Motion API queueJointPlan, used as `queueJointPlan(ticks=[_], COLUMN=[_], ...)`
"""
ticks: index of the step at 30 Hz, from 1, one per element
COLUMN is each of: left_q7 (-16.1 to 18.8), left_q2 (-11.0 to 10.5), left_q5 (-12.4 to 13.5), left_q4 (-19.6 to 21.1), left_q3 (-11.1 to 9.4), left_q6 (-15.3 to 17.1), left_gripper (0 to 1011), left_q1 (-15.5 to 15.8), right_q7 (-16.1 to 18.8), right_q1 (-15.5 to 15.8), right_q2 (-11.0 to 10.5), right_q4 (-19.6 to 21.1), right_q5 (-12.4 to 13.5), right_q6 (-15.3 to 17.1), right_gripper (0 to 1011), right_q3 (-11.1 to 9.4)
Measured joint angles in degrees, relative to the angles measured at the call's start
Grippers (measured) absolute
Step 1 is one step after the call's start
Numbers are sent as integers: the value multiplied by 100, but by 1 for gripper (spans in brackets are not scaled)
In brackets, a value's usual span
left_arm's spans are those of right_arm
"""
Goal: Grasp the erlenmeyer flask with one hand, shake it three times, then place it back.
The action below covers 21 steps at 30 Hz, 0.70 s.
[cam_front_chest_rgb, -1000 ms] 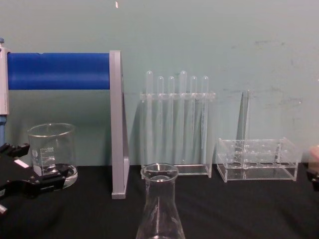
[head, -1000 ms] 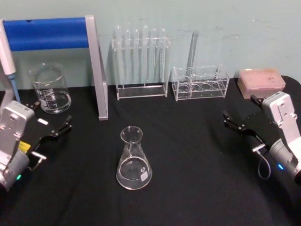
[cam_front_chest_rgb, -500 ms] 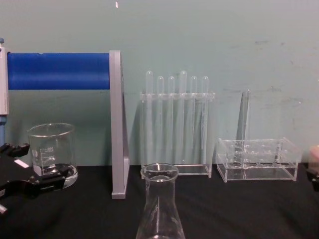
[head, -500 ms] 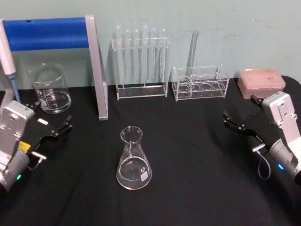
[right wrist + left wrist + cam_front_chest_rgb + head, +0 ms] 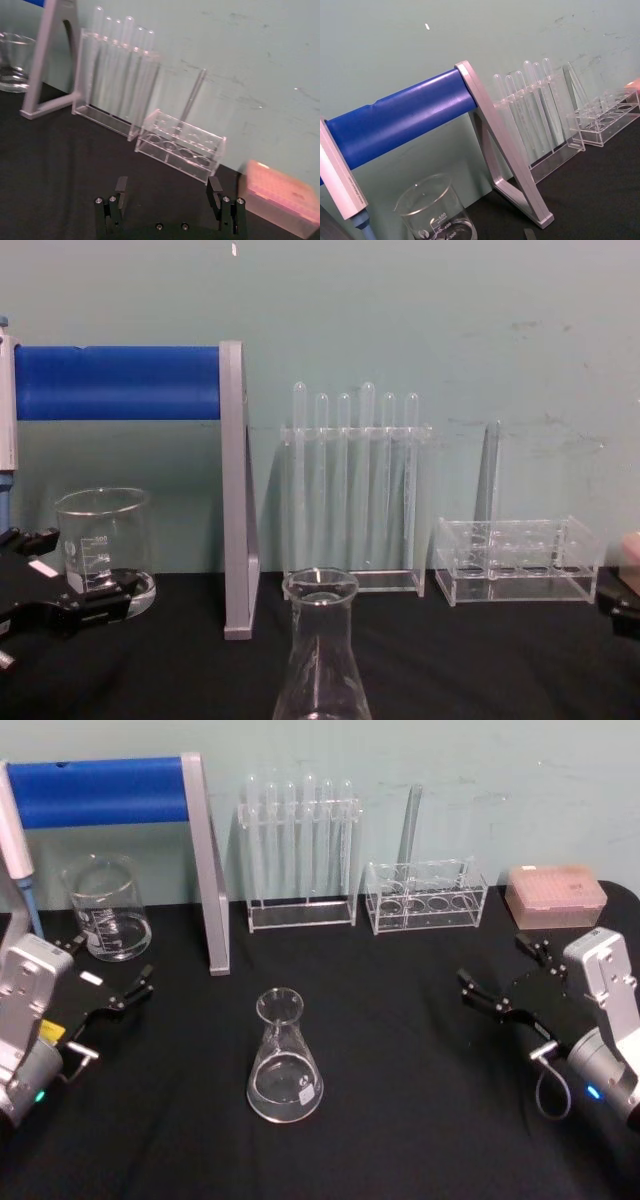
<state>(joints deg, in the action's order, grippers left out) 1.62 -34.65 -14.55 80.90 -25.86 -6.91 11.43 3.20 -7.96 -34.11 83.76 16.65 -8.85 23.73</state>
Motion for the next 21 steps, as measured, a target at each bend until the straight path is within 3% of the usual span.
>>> queueJointPlan(ticks=[11,21], left_q7=[0,0], left_q2=[0,0], left_q5=[0,0], left_q4=[0,0], left_q3=[0,0], left_q6=[0,0], left_gripper=[1001,1001], left_q1=[0,0], right_q7=[693,1441], right_q1=[463,642], right_q2=[-76,-44], right_q4=[480,682], right_q5=[411,708], right_q6=[-153,-147], right_gripper=[1003,1002], right_q3=[-123,-22])
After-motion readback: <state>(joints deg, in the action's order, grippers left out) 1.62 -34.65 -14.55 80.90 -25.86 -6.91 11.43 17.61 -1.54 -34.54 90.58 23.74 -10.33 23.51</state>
